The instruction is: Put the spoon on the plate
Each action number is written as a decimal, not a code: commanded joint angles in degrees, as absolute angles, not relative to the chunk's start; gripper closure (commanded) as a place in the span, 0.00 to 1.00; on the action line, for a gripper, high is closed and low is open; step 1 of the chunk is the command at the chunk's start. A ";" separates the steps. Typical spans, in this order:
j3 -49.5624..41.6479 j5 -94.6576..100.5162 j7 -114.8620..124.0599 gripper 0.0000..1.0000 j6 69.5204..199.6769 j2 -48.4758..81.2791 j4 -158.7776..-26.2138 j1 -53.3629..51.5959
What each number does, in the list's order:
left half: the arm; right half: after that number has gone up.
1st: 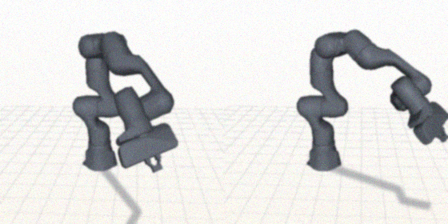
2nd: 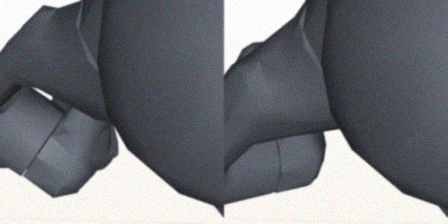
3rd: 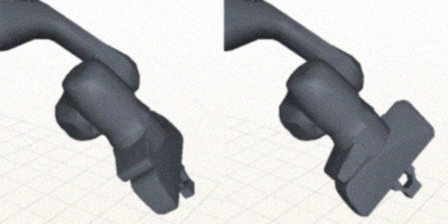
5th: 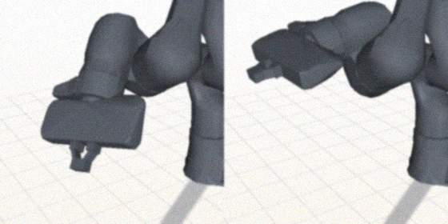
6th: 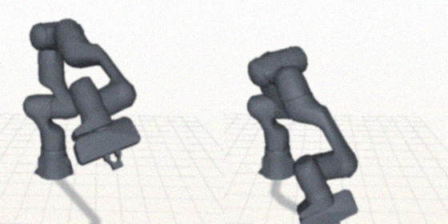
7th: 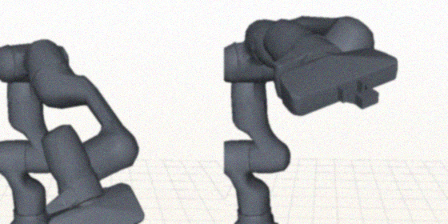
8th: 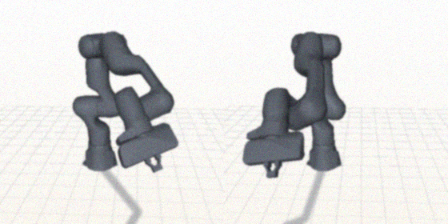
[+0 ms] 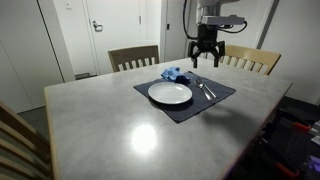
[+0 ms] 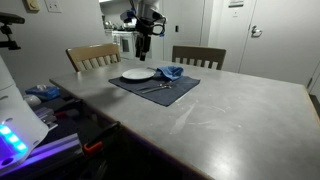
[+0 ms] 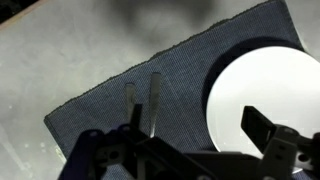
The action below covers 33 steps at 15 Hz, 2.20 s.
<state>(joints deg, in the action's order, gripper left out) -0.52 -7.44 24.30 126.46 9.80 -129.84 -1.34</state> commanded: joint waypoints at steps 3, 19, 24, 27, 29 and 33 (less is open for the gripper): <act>-1.50 -8.55 23.47 0.00 125.91 17.36 -124.03 -0.80; -3.82 -7.71 26.01 0.00 127.60 24.49 -121.08 -2.26; -3.68 -9.38 27.07 0.00 127.73 25.38 -121.67 -1.88; -3.68 -9.47 27.26 0.00 126.75 26.47 -120.77 -1.66; -3.62 -9.72 26.67 0.00 126.06 27.71 -119.61 -1.32; -4.29 -8.78 25.44 0.00 127.41 30.25 -117.97 -1.07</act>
<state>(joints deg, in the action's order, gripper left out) -3.82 -8.62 27.11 126.48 27.72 -120.14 -1.57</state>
